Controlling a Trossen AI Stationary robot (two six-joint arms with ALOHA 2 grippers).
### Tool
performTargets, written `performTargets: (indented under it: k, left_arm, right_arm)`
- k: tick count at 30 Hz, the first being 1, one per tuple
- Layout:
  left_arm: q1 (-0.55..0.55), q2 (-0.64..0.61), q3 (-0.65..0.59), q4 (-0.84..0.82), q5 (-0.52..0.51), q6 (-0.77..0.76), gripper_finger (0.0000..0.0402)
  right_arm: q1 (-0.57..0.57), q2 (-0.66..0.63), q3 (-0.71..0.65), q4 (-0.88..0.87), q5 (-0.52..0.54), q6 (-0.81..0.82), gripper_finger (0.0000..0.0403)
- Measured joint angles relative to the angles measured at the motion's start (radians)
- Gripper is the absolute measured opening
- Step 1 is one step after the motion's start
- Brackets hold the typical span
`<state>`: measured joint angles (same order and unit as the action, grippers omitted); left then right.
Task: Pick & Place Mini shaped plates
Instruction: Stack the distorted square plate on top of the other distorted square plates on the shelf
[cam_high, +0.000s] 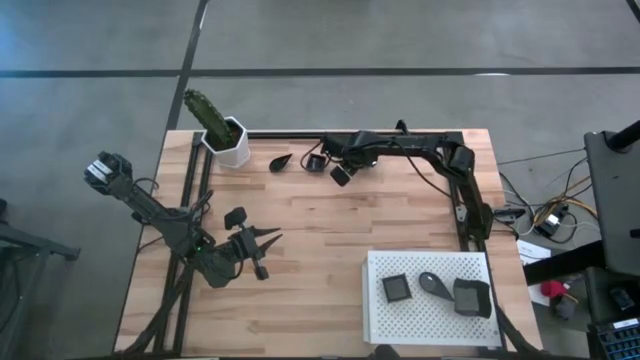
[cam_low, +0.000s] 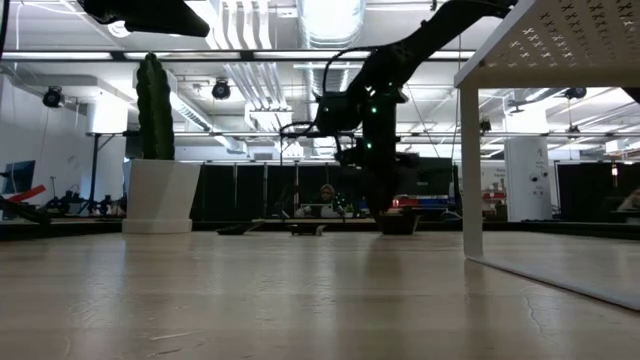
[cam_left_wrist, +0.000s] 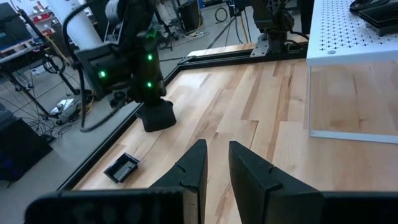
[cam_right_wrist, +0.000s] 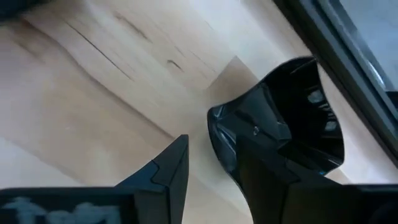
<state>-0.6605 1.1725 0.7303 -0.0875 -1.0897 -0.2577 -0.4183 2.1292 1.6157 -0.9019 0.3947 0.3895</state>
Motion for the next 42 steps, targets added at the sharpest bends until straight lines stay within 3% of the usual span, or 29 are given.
performTargets:
  k: [14,18,24,29,42]
  left_arm:
    - [0.0,0.0,0.0,0.0,0.0,0.0,0.0062]
    - [0.0,0.0,0.0,0.0,0.0,0.0,0.0062]
    - [0.0,0.0,0.0,0.0,0.0,0.0,0.0062]
    - [0.0,0.0,0.0,0.0,0.0,0.0,0.0062]
    - [0.0,0.0,0.0,0.0,0.0,0.0,0.0062]
  right_arm:
    - [-0.014,0.035,0.0,-0.007,0.053,-0.057,0.0119]
    - [-0.016,0.034,-0.002,-0.007,0.053,-0.06,0.0093]
    - [-0.014,0.034,-0.002,-0.008,0.043,-0.104,0.0018]
    - [-0.009,0.028,-0.002,-0.041,0.037,-0.138,0.0009]
    - [0.189,-0.162,-0.002,-0.283,0.051,-0.158,0.0008]
